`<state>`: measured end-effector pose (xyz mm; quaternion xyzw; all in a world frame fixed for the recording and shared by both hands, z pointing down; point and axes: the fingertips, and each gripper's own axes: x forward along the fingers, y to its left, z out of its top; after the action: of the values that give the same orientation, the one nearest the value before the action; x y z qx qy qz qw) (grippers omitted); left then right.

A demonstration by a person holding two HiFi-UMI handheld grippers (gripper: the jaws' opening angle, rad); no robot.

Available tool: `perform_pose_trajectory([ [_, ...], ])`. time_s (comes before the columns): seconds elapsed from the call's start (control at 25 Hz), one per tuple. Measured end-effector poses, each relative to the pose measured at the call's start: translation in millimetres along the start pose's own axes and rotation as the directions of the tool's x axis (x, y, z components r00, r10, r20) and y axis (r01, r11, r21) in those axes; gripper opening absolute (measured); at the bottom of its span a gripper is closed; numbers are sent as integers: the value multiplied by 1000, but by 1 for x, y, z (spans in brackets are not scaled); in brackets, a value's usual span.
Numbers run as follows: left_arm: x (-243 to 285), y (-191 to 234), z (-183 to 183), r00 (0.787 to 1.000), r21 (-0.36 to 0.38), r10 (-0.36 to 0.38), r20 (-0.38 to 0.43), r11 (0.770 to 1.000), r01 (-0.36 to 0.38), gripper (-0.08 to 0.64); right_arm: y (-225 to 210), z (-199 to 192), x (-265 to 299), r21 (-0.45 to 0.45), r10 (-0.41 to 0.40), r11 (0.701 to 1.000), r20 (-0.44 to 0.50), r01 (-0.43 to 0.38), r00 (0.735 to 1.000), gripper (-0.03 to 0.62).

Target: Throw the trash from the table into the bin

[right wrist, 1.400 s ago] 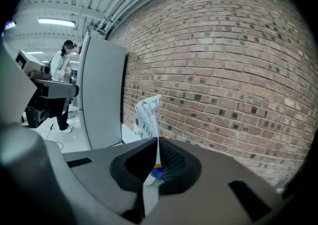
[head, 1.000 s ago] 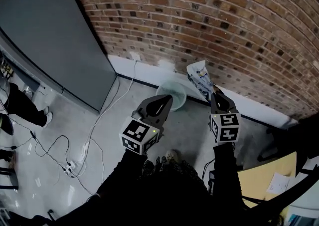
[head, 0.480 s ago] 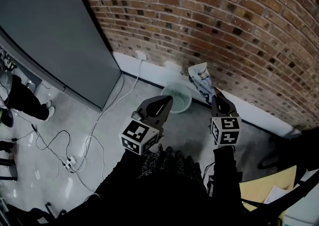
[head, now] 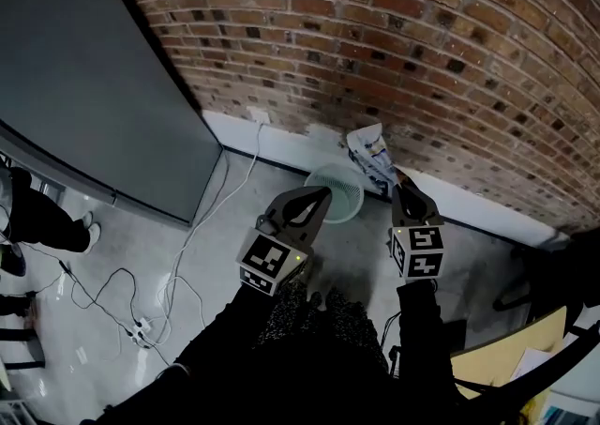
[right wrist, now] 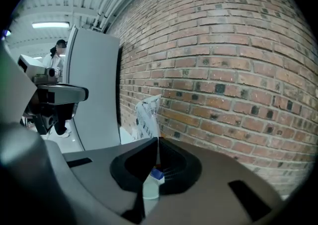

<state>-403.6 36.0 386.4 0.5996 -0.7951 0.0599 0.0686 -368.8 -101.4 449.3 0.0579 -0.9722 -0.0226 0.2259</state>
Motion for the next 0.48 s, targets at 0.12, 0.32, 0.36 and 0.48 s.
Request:
perform_pose_trajectory([
  [0.12,10,23,-12,1000,-5,-26,6,1000,26,6,6,-1,22,-5,-2,1000,12,2,1000,11],
  [0.32,29,62,-36,998,19,-56,-23,998,56,6,17,-14,65,-2,3,1000,-19,-3,1000,11],
  [0.36,33,68,-42,998,16,-63,-29,998,64,6,21,-18,73,-4,10,1000,-28,-10,1000,11],
  [0.48,43,84,-60,995,9,-85,-49,996,86,6,30,-28,97,-19,24,999,-51,-25,998,11],
])
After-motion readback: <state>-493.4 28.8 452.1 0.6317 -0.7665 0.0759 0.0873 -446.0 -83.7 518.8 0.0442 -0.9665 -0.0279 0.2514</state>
